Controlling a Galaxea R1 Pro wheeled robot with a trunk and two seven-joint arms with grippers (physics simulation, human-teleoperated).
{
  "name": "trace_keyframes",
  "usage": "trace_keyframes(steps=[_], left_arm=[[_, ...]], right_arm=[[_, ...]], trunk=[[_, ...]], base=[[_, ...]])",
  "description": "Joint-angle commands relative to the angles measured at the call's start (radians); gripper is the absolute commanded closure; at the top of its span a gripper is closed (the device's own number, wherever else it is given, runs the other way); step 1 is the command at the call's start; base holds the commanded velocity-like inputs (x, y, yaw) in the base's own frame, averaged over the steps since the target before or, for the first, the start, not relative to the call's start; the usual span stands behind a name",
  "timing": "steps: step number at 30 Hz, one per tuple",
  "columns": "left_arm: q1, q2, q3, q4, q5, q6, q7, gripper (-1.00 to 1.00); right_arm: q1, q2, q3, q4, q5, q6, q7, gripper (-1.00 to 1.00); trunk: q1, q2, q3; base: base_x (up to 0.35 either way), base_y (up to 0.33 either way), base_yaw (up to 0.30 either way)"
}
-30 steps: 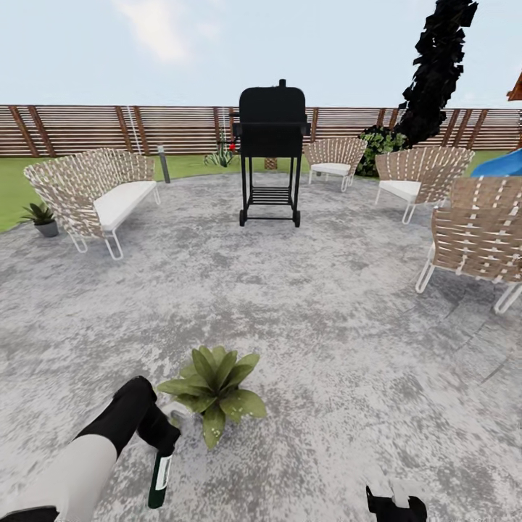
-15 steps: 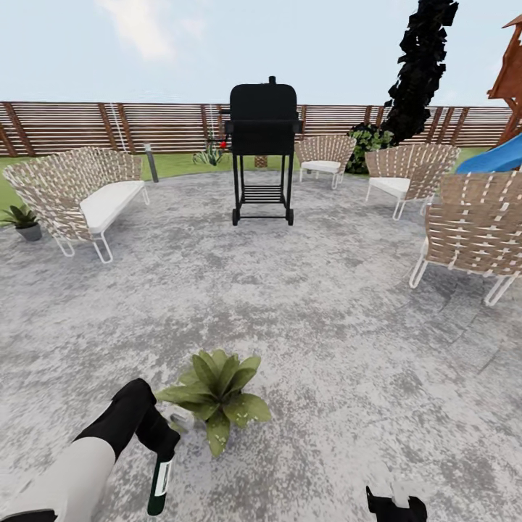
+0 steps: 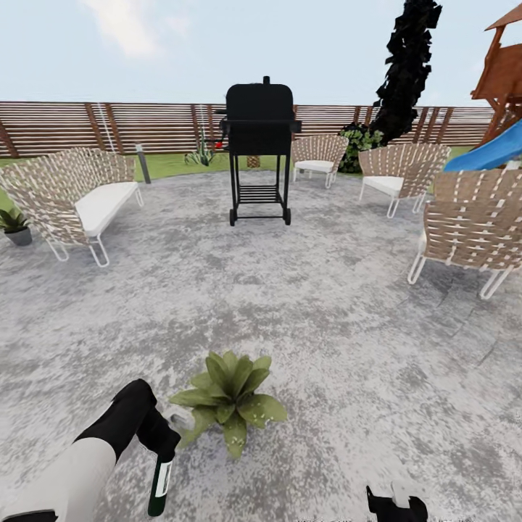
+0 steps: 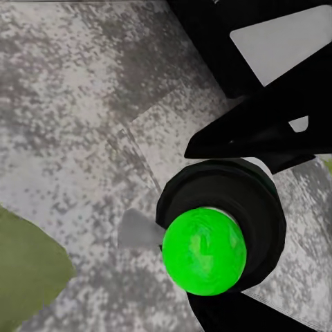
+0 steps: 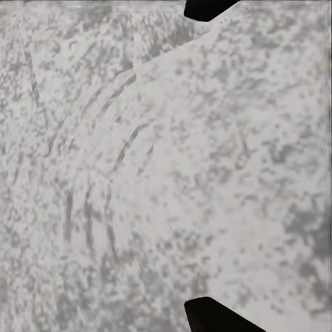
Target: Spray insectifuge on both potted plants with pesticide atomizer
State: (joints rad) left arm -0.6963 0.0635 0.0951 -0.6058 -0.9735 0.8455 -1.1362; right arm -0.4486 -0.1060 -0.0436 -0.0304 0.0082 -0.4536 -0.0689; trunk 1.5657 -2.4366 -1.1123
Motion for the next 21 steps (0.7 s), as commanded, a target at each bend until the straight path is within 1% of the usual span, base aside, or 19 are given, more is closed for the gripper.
trace_keyframes(steps=[1, 4, 6, 10, 13, 17, 21], left_arm=[[0.000, -0.001, 0.005, -0.002, -0.009, 0.006, -0.010, 1.00], [0.000, -0.001, 0.005, -0.002, -0.007, 0.006, -0.010, 1.00], [0.000, 0.000, 0.005, -0.002, -0.008, 0.006, -0.010, 1.00], [0.000, 0.001, 0.005, -0.002, -0.010, 0.006, -0.010, 1.00], [0.000, 0.001, 0.005, -0.002, -0.010, 0.006, -0.010, 1.00], [0.000, 0.000, 0.005, -0.002, -0.009, 0.006, -0.010, 1.00], [0.000, 0.000, 0.005, -0.001, -0.007, 0.004, -0.009, 1.00]], right_arm=[[-0.001, 0.000, -0.004, 0.001, 0.001, -0.004, 0.000, -1.00], [-0.001, 0.000, -0.004, 0.001, 0.001, -0.004, 0.000, -1.00], [-0.001, 0.000, -0.004, 0.001, 0.001, -0.004, 0.000, -1.00], [-0.001, 0.000, -0.004, 0.001, 0.001, -0.004, 0.000, -1.00], [-0.001, 0.000, -0.004, 0.001, 0.001, -0.004, 0.000, -1.00], [-0.001, 0.000, -0.004, 0.001, 0.001, -0.004, 0.000, -1.00], [-0.001, 0.000, -0.004, 0.001, 0.001, -0.004, 0.002, -1.00]], trunk=[[0.000, 0.000, -0.001], [0.000, 0.000, -0.001], [0.000, 0.000, -0.001], [0.000, 0.000, -0.001], [0.000, 0.000, -0.001], [0.000, 0.000, -0.001], [0.000, 0.000, -0.001]], base=[[0.004, 0.006, -0.269], [-0.001, 0.002, -0.271], [-0.135, 0.106, -0.272], [-0.211, 0.210, -0.272], [-0.038, 0.291, -0.272], [0.078, 0.302, -0.260], [0.158, 0.296, -0.085]])
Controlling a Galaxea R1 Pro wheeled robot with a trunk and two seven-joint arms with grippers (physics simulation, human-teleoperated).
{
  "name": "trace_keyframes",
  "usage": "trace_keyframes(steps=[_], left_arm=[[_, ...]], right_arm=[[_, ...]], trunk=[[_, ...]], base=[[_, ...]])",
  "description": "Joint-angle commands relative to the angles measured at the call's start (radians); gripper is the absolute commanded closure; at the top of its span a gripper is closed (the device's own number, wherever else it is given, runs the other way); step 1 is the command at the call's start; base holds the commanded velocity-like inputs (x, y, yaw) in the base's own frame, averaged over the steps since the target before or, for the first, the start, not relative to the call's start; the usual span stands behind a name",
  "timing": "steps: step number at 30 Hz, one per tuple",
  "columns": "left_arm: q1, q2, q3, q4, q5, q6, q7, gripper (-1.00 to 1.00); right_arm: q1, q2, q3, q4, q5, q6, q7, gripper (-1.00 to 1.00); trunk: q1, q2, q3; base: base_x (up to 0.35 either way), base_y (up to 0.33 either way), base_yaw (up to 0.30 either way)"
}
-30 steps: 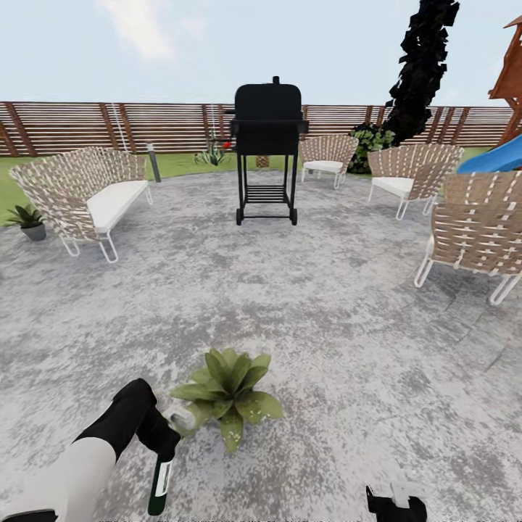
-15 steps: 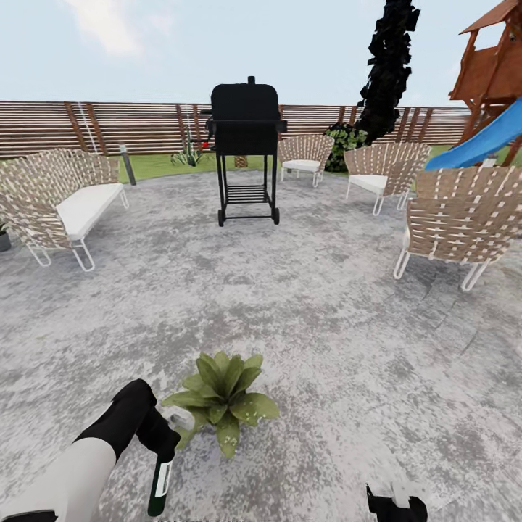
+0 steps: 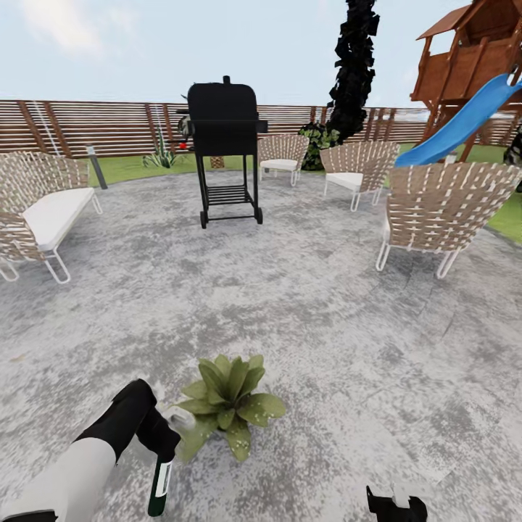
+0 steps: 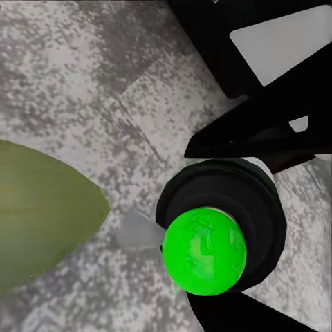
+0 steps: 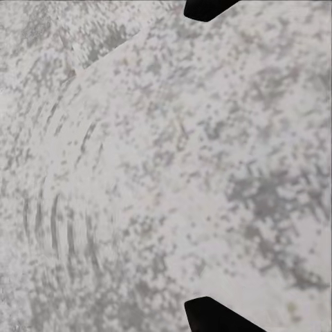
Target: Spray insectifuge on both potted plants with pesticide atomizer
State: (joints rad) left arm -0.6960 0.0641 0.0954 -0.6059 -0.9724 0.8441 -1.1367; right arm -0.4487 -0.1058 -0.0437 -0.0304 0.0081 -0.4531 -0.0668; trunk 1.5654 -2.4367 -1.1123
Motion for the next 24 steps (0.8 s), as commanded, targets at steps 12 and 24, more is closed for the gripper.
trace_keyframes(steps=[12, 24], left_arm=[[0.005, 0.010, 0.003, 0.012, -0.008, -0.006, -0.005, 1.00], [0.004, 0.011, 0.004, 0.011, -0.010, -0.007, -0.008, 1.00]], right_arm=[[-0.001, -0.001, -0.004, 0.001, 0.001, -0.004, 0.001, -1.00], [-0.001, 0.000, -0.004, 0.001, 0.001, -0.004, -0.002, -1.00]], trunk=[[0.000, 0.000, -0.001], [0.000, 0.000, -0.001]], base=[[0.026, 0.037, -0.010], [-0.157, 0.071, -0.258]])
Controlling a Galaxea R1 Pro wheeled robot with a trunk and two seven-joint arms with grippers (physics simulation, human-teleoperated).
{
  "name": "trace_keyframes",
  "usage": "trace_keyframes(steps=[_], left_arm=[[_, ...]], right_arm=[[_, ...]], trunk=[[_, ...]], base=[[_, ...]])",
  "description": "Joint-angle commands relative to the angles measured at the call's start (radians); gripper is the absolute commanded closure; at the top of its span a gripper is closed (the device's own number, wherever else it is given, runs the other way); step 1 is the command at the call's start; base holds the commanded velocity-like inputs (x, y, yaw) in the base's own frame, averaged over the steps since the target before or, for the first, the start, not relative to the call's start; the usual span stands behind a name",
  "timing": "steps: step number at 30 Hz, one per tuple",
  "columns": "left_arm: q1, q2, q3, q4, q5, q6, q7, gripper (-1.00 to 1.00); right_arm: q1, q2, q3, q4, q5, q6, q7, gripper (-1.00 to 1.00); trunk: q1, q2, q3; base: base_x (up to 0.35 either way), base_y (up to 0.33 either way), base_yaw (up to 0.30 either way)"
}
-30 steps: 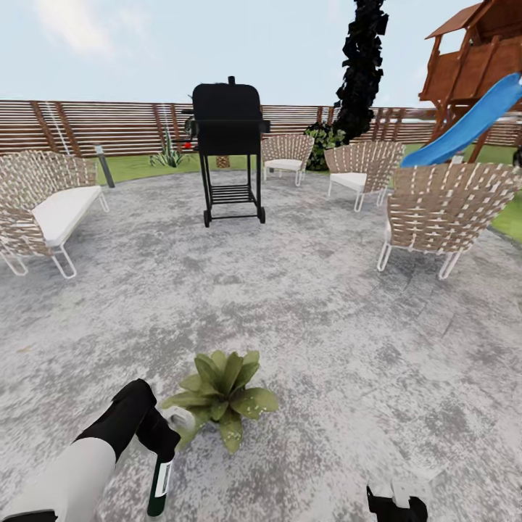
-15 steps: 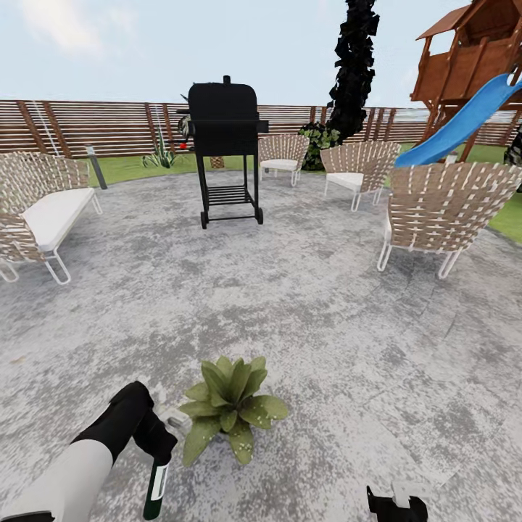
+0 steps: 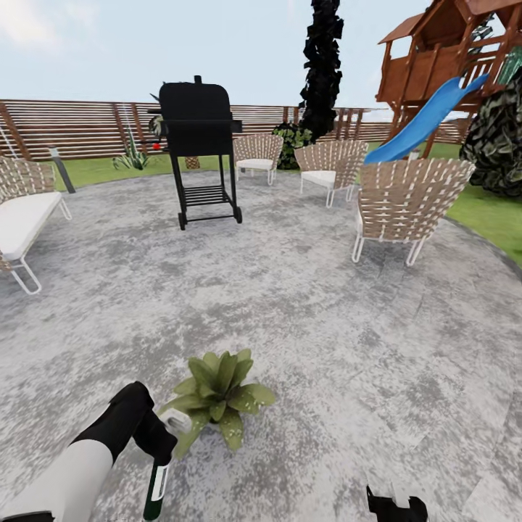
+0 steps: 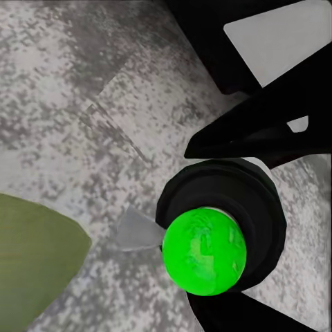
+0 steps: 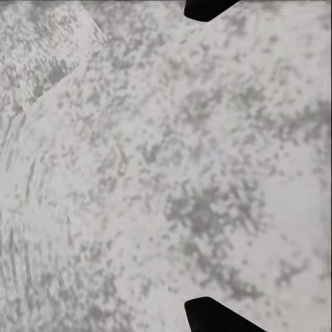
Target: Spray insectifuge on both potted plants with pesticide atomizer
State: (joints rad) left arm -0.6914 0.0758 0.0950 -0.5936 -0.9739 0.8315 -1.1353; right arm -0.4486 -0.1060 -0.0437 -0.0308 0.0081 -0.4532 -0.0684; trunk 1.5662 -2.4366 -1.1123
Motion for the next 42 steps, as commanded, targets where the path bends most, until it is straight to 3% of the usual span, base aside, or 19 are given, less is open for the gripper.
trace_keyframes(steps=[1, 17, 30, 33, 36, 42], left_arm=[[0.000, 0.000, 0.005, -0.001, -0.009, 0.006, -0.009, 1.00], [0.000, 0.001, 0.005, 0.000, -0.011, 0.008, -0.011, 1.00], [-0.002, -0.009, -0.004, -0.001, -0.006, 0.008, -0.014, 1.00], [-0.008, -0.006, -0.102, 0.000, -0.004, 0.012, -0.082, 1.00], [-0.015, 0.006, -0.241, -0.012, -0.013, 0.019, -0.238, 1.00], [-0.054, 0.010, -0.269, -0.014, -0.019, 0.022, -0.271, 1.00]], right_arm=[[-0.001, 0.000, -0.004, 0.001, 0.001, -0.004, -0.001, -1.00], [-0.001, 0.000, -0.004, 0.002, 0.001, -0.004, -0.001, -1.00], [-0.001, 0.000, -0.004, 0.002, 0.001, -0.004, -0.001, -1.00], [-0.001, -0.001, -0.004, 0.002, 0.001, -0.004, 0.001, -1.00], [-0.001, -0.012, -0.004, 0.002, 0.001, -0.004, 0.002, -1.00], [-0.001, -0.017, -0.004, 0.001, 0.001, -0.004, 0.002, -1.00]], trunk=[[-0.001, 0.000, -0.001], [-0.001, 0.000, -0.001], [-0.001, 0.000, -0.001], [-0.001, 0.000, -0.001], [-0.001, 0.000, -0.001], [-0.001, 0.000, -0.001]], base=[[-0.244, 0.237, -0.277], [-0.163, 0.272, -0.199], [0.072, 0.202, -0.099], [0.005, 0.005, -0.019], [0.001, 0.001, -0.004], [0.000, 0.027, 0.000]])
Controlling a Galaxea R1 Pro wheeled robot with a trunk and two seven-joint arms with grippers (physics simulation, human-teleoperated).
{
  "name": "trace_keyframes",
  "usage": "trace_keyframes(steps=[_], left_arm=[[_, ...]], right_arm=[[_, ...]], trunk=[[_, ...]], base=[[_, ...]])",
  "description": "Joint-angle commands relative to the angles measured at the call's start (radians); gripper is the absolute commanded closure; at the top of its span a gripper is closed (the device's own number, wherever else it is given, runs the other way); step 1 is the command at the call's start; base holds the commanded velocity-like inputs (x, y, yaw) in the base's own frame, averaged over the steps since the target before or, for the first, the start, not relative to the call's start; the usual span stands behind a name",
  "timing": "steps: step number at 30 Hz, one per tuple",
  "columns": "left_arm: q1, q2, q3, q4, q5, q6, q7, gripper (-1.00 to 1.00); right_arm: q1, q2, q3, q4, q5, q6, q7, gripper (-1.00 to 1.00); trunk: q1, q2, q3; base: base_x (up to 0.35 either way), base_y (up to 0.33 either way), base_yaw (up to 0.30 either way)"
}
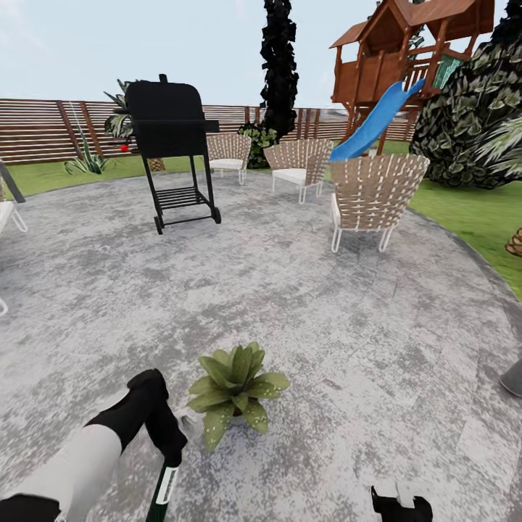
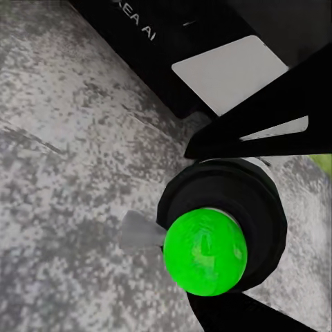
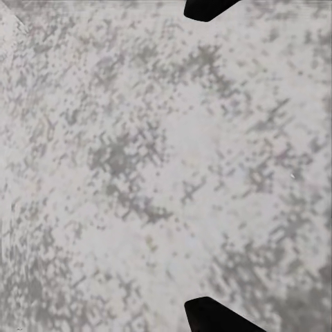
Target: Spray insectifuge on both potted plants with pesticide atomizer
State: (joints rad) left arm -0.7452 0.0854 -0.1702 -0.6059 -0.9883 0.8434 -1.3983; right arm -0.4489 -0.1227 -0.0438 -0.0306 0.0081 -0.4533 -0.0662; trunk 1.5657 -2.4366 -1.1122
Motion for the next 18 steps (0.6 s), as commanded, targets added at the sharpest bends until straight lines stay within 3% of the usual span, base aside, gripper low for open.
trace_keyframes(steps=[1, 6, 14, 18], left_arm=[[-0.004, 0.001, -0.004, -0.002, -0.005, 0.011, -0.009, 1.00], [-0.024, 0.004, -0.005, -0.001, -0.005, 0.031, -0.009, 1.00], [-0.025, -0.002, -0.006, -0.003, -0.004, 0.063, -0.008, 1.00], [-0.025, -0.004, -0.007, -0.003, -0.005, 0.064, -0.008, 1.00]], right_arm=[[-0.001, 0.000, -0.004, 0.001, 0.001, -0.004, -0.001, -1.00], [-0.001, 0.000, -0.004, 0.000, 0.001, -0.004, -0.003, -1.00], [-0.001, 0.001, -0.004, 0.000, 0.001, -0.004, -0.003, -1.00], [-0.001, 0.000, -0.004, 0.000, 0.001, -0.004, -0.003, -1.00]], trunk=[[0.000, 0.000, -0.001], [0.000, 0.000, -0.001], [0.000, 0.000, -0.001], [0.000, 0.000, -0.001]], base=[[0.000, 0.197, 0.000], [0.083, 0.280, -0.078], [0.195, 0.276, -0.286], [0.011, 0.318, -0.300]])
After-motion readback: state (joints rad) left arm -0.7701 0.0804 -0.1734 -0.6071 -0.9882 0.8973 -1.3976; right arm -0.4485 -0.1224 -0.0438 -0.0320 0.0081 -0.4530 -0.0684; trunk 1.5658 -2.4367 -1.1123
